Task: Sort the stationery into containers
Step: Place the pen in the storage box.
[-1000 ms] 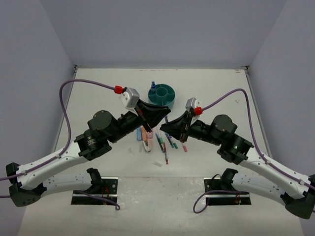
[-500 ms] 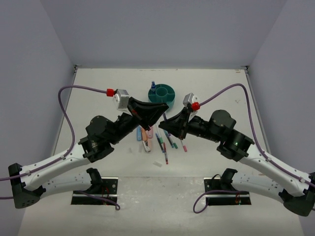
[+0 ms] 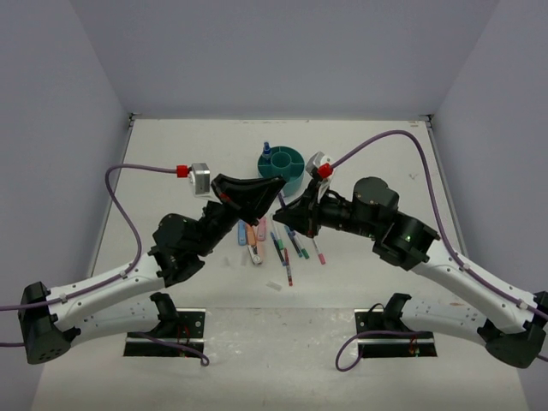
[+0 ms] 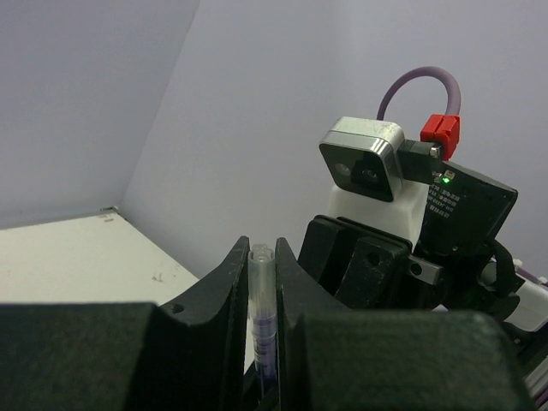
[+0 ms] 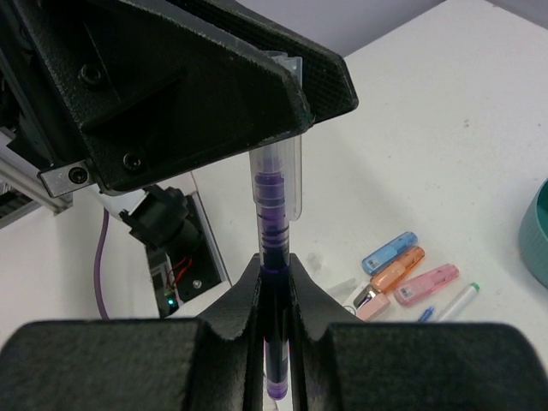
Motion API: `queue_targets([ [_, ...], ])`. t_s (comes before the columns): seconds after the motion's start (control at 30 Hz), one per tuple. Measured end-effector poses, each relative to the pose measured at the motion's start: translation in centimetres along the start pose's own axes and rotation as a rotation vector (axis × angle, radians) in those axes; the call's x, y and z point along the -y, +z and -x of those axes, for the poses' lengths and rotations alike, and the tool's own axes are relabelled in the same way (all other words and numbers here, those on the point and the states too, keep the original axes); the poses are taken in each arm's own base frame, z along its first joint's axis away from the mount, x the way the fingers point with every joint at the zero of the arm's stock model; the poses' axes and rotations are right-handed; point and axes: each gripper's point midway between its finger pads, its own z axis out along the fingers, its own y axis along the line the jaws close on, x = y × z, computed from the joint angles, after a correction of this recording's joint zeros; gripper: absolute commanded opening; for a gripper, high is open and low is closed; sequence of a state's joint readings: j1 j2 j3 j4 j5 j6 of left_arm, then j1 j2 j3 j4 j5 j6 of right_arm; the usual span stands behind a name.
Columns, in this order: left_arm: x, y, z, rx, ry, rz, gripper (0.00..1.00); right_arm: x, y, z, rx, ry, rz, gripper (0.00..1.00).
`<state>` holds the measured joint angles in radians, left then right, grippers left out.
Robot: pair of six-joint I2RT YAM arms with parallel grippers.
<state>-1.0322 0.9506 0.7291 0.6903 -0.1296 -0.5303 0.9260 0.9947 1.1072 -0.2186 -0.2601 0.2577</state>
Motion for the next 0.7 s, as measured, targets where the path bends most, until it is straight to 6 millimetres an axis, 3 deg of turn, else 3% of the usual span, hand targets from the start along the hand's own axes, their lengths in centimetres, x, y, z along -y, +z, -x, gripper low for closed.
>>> queue_targets([
  [0.13, -1.1, -0.3, -0.9, -0.021, 0.001, 0.041, 0.01, 0.5, 0.3, -1.2, -0.020, 0.018, -0.002, 0.00],
  [0.4, -0.9, -0.4, 0.0, -0.120, 0.073, 0.092, 0.00, 0.3, 0.8, -1.0, 0.031, -0.035, 0.055, 0.00],
  [0.43, -0.9, -0.3, -0.1, -0.136, 0.083, 0.095, 0.00, 0.4, 0.8, -1.0, 0.031, -0.044, 0.056, 0.04],
  [0.5, -0.9, -0.3, -0.2, -0.165, 0.101, 0.100, 0.00, 0.7, 0.8, -1.1, 0.032, -0.063, 0.052, 0.20],
  [0.6, -1.1, -0.3, -0.6, -0.204, 0.114, 0.118, 0.00, 1.2, 0.6, -0.9, 0.049, -0.096, 0.035, 0.54],
  [0.7, -2.9, -0.8, -2.5, -0.275, 0.131, 0.187, 0.00, 1.9, 0.7, 0.0, 0.089, -0.127, 0.004, 0.86],
])
